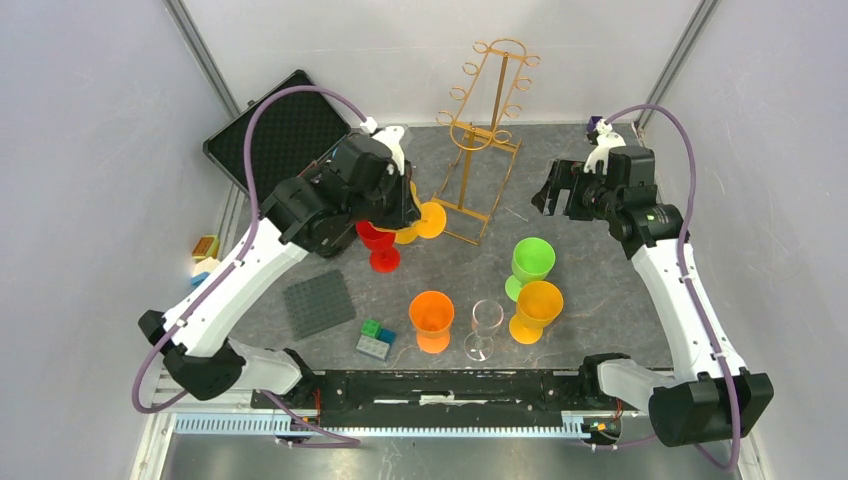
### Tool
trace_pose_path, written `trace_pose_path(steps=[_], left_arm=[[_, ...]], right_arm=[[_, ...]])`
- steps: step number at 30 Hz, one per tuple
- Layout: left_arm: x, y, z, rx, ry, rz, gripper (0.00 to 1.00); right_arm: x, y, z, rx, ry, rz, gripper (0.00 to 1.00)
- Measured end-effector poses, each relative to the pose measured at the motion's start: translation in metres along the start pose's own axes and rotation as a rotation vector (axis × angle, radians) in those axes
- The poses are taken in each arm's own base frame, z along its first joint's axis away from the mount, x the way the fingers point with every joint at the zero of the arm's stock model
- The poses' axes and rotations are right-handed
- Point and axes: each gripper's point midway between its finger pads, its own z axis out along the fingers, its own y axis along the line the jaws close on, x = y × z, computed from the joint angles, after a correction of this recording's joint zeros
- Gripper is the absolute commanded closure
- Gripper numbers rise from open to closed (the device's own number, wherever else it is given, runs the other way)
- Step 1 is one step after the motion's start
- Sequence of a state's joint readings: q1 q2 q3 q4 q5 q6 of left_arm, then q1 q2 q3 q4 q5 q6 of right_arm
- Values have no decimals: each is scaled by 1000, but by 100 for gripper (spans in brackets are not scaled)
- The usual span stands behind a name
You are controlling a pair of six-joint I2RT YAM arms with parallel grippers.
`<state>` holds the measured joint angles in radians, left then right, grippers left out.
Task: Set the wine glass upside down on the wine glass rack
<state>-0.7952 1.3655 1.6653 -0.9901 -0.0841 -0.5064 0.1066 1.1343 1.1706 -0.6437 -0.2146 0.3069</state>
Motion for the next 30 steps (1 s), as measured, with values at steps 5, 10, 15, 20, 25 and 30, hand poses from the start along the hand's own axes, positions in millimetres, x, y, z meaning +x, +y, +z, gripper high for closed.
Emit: trace_pose_path(steps=[5,10,15,20,25,30], left_arm=[[-15,-18,-6,116,-39,-76,98],[-13,-26,9,225,-37,-196,98],[-7,-29,26,320,-17,-323,98],[-10,-41,28,400,-14,-378,98],[-17,-52,23,465,-26,-392,98],[-19,-58,21,503,-26,-399,98]], right_arm=[[1,16,-1,-85,10,19,9],[-2,42,-1,-234,11,45,18],[3,65,0,-376,34,63,25],[23,79,6,-465,103,82,36],[44,96,13,-525,182,91,40],[56,117,16,-576,224,70,68]])
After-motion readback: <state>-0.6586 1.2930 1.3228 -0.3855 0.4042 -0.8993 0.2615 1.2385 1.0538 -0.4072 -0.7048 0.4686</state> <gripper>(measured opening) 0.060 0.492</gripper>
